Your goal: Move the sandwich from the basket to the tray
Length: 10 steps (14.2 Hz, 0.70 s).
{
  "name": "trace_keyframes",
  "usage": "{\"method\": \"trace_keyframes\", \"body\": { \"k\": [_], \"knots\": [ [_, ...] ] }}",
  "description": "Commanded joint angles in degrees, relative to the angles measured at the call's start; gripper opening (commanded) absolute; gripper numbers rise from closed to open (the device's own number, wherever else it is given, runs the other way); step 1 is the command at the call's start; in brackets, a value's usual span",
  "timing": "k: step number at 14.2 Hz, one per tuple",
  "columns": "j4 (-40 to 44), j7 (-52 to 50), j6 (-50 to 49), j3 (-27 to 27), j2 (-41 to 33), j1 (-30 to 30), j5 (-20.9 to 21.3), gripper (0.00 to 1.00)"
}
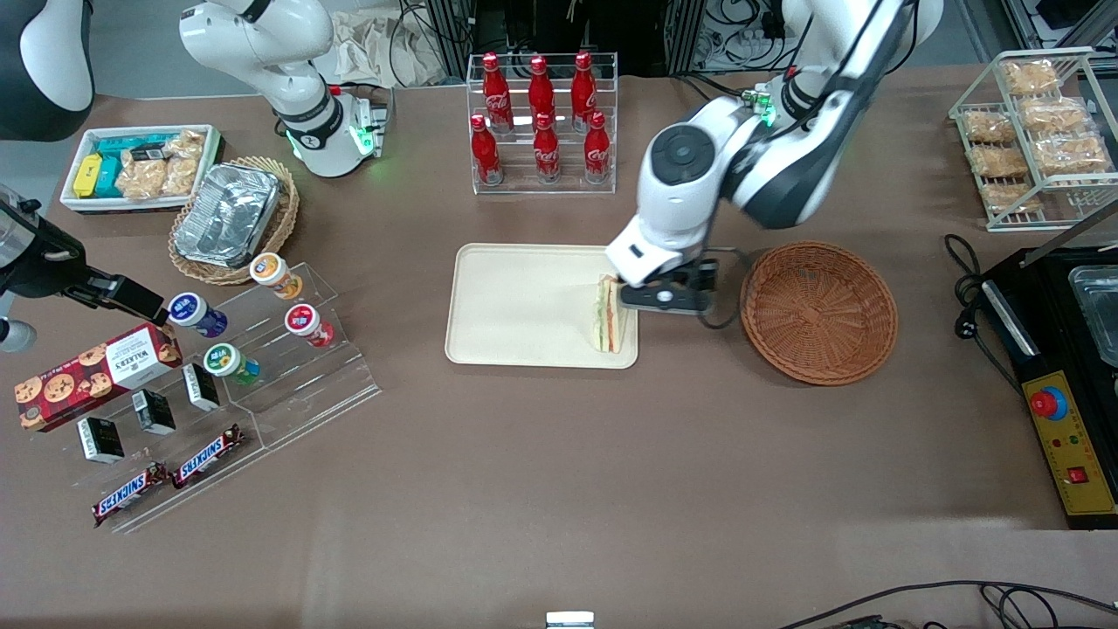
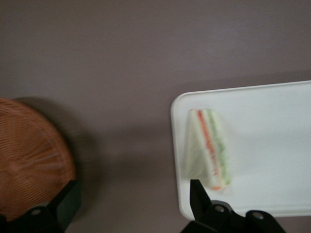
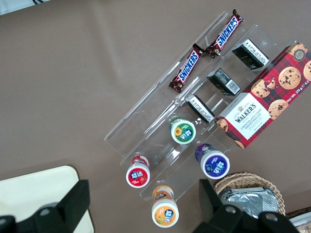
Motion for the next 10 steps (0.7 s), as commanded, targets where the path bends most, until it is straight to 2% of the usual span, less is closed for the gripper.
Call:
{"method": "trace_keyframes", "body": {
  "k": [1,3,5,10],
  "knots": [
    [7.57,8.47,-10.90,-0.25,0.32,5.83,0.88,0.99],
    [8.47,16.47,-12.59,-0.34,-0.99,11.45,0.71,0.99],
    [8.47,19.84,-12.60,-0.34,-2.75,15.59,0.09,0.99],
    [7.86,20.02,-13.21,2.47,-7.32,17.72,1.76,0.99]
  ]
}}
